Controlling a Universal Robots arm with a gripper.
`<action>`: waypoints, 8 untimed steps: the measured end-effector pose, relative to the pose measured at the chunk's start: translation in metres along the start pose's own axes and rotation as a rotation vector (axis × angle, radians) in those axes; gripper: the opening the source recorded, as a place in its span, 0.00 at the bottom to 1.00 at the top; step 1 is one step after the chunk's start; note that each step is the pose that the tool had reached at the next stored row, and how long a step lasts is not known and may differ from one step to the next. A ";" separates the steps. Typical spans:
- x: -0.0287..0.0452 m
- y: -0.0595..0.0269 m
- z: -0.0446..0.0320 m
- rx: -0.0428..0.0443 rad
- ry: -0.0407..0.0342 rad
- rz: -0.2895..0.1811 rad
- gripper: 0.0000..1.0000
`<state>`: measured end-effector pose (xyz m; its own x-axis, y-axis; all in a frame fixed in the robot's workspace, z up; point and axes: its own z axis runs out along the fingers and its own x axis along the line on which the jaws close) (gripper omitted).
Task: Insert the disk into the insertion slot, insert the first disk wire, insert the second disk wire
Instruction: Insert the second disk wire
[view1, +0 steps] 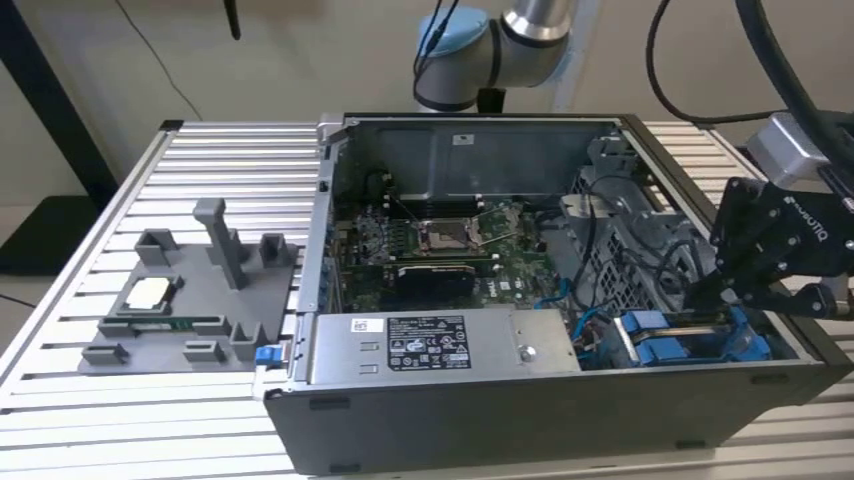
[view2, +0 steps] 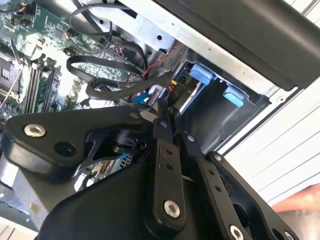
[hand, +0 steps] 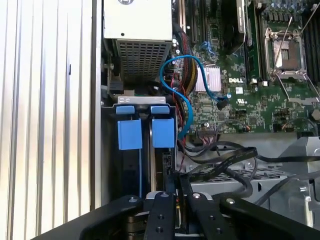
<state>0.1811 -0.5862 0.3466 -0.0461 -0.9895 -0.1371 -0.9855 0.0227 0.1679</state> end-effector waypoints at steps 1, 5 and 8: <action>0.0001 0.0001 0.0001 -0.0008 0.0001 0.000 0.16; 0.0003 -0.0003 0.0014 -0.0070 0.0005 0.001 0.16; 0.0006 -0.0006 0.0033 -0.0088 0.0007 0.001 0.16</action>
<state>0.1811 -0.5863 0.3432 -0.0474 -0.9895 -0.1362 -0.9840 0.0228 0.1767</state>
